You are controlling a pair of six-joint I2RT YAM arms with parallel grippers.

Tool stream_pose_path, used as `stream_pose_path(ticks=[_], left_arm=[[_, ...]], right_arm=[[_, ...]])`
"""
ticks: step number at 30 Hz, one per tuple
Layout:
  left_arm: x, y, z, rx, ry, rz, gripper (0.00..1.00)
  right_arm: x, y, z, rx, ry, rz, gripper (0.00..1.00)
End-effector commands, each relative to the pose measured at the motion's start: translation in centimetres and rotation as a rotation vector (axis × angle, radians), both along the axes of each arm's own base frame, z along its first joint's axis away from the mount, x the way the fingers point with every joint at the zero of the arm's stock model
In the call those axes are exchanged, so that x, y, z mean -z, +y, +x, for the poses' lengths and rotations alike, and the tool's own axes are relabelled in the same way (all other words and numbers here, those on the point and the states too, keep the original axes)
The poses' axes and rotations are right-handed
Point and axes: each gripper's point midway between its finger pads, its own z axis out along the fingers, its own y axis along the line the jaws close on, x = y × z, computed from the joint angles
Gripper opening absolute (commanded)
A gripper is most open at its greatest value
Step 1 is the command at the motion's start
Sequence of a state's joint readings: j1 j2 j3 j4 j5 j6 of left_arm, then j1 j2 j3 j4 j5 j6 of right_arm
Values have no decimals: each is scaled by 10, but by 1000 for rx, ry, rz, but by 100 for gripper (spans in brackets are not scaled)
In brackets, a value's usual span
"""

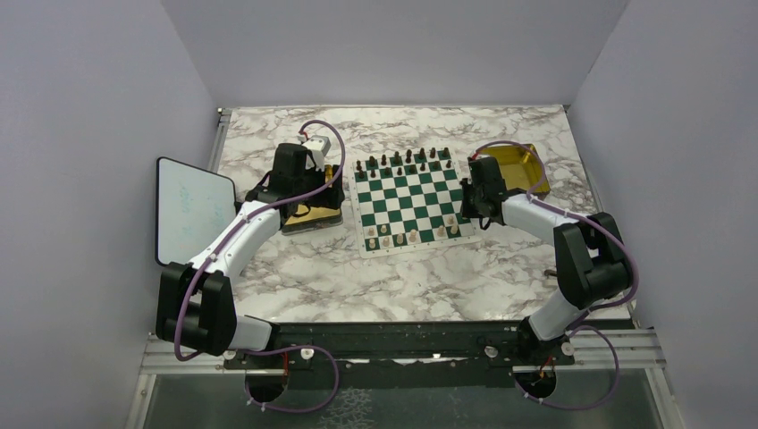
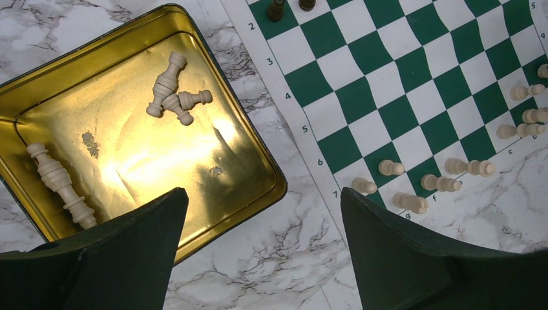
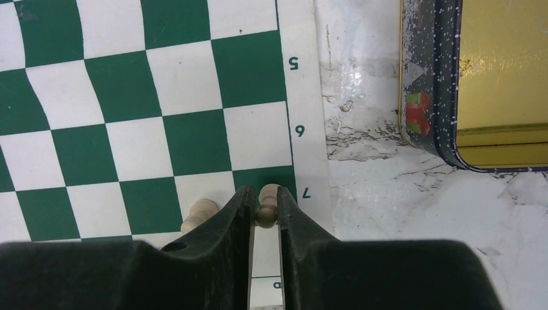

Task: Set up the chess pieces on the board
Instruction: Adjust the chess piece on the chessboard.

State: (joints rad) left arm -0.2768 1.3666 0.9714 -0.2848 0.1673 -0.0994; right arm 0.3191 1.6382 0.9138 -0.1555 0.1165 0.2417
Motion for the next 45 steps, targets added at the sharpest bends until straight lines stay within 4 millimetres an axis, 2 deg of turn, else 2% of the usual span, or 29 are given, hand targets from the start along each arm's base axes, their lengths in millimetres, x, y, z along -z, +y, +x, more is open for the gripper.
stream_pose_path(ticks=[1,4,9,16,22,45], left_arm=[[-10,-3,1,22,-41,-12,89],[-10,-3,2,22,-42,-12,89],[-11,-3,1,23,-44,-13,89],[-11,-2,1,22,-45,-10,89],[-11,-3,1,24,-45,-11,89],[-9,-3,1,24,-41,-10,90]], right_arm=[[-4,-1,4,-3,7,-9,23],[-4,-2,4,1,6,-17,28],[-5,-1,5,-4,3,-13,29],[-3,0,5,-14,4,-8,20],[-10,2,2,-30,-5,5,15],[-17,2,0,-30,-7,8,13]])
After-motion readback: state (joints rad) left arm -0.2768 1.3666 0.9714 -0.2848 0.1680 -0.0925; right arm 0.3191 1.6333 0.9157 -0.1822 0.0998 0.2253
